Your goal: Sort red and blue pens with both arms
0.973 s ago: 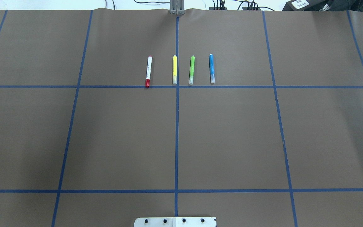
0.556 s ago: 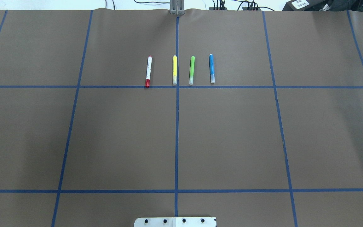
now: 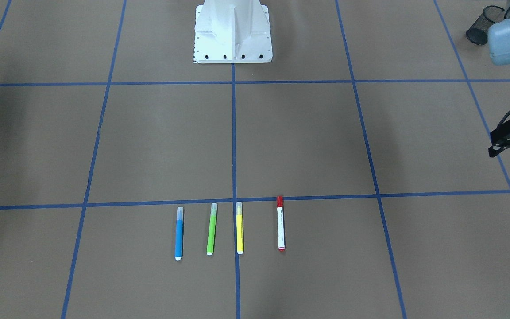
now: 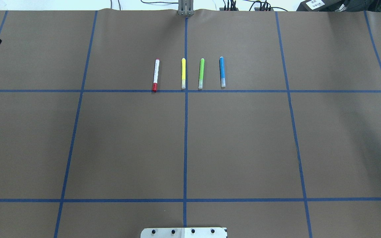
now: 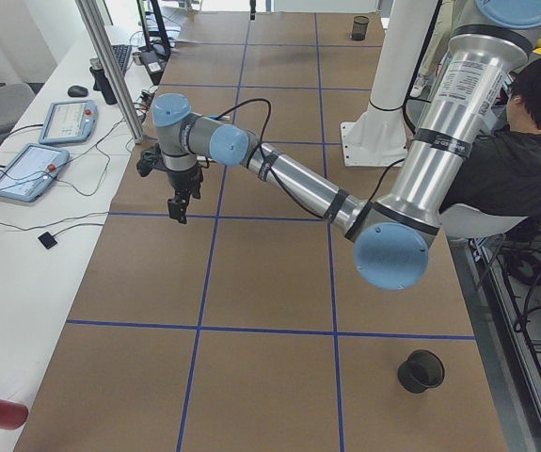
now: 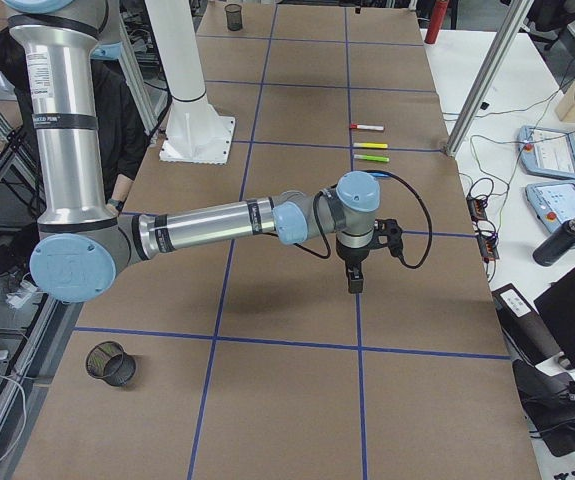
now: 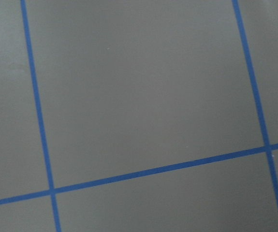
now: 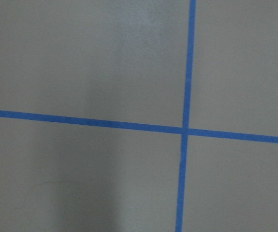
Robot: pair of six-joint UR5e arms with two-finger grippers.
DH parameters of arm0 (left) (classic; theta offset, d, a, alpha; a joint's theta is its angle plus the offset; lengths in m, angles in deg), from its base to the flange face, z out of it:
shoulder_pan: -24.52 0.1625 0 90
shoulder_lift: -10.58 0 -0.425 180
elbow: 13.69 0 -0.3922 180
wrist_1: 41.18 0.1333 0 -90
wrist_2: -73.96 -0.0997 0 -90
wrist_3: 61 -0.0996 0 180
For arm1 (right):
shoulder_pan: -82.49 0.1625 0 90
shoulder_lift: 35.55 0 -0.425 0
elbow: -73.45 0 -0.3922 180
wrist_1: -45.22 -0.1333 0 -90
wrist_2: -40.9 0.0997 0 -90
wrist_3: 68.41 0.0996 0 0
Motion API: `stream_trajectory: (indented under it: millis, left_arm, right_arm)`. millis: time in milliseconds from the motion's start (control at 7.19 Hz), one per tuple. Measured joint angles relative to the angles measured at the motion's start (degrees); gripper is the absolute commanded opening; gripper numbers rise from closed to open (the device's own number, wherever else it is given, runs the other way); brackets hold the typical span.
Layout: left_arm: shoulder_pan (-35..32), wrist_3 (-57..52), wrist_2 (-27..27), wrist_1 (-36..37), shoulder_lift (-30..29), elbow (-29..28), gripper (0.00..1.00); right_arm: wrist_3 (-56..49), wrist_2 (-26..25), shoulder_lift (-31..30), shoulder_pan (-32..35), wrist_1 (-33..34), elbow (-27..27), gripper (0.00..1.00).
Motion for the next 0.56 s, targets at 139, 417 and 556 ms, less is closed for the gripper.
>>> stream_trajectory:
  millis: [139,417,556]
  left_arm:
    - [2.6,0.9,-0.8,1.3,-3.5,-1.7,1.00]
    - [8.6,10.6,-1.9,2.1,-13.4,-10.0,1.00]
    - [11.9,15.2,-2.1,1.9,-18.8,-15.3,1.00]
  right_arm:
    - [0.3,1.2,0.0,-0.1,0.0,0.8,1.00]
    - [0.7,2.2,0.8,-0.7,0.4,1.8,1.00]
    - [1.1,2.2,3.2,-2.2,2.3,1.5,1.00]
